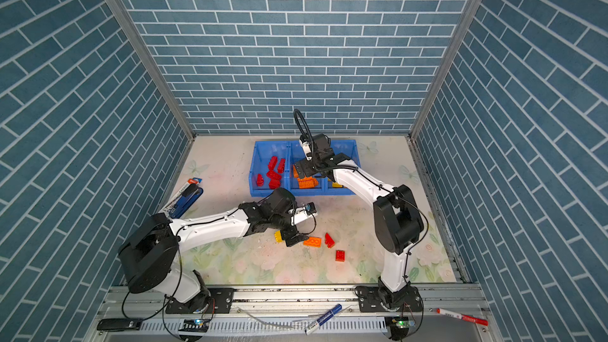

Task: Sort the legos into containers by color
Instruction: Pick up the lego from the middle-left of the table.

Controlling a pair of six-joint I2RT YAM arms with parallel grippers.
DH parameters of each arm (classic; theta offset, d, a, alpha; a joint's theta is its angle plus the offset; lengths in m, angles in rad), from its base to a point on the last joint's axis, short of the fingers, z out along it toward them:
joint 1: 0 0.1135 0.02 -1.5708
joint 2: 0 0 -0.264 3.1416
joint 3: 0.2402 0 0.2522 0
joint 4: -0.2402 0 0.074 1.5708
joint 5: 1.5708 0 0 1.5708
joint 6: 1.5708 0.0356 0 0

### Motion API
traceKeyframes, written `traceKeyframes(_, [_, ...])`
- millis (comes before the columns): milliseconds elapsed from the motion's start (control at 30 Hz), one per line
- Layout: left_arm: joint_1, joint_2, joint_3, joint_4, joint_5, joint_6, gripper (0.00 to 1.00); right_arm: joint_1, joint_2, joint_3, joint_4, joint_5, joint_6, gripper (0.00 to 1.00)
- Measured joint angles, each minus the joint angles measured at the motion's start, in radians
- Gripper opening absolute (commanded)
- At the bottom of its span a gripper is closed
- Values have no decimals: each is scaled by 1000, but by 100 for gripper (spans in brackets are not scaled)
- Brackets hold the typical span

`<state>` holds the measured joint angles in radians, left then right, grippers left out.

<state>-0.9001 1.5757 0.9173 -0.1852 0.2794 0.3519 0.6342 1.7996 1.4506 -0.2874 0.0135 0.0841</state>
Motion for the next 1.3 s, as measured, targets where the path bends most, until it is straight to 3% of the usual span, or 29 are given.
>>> traceKeyframes(233, [-76,114,110,-125,-36,96,92,1,-224,-264,148,171,90,99])
traceKeyframes(467, [-114,224,195,-227,-60,161,88,-2,-332,-430,228,359,152,98])
traceKeyframes(667, [-125,291,254,-272,-84,193,81,-1,-346,-436,245,418,145,98])
traceKeyframes(967, [-140,346,319,-333,-76,224,51,-1,-346,-436,251,447,130,98])
traceKeyframes(1133, [-142,354,330,-345,-68,225,48,-1,-346,-436,257,451,126,98])
traceKeyframes(1233, [-143,354,330,-349,-64,228,36,-1,-346,-436,259,453,125,98])
traceKeyframes(1300, [-143,354,332,-353,-64,229,33,-1,-346,-436,259,454,125,98])
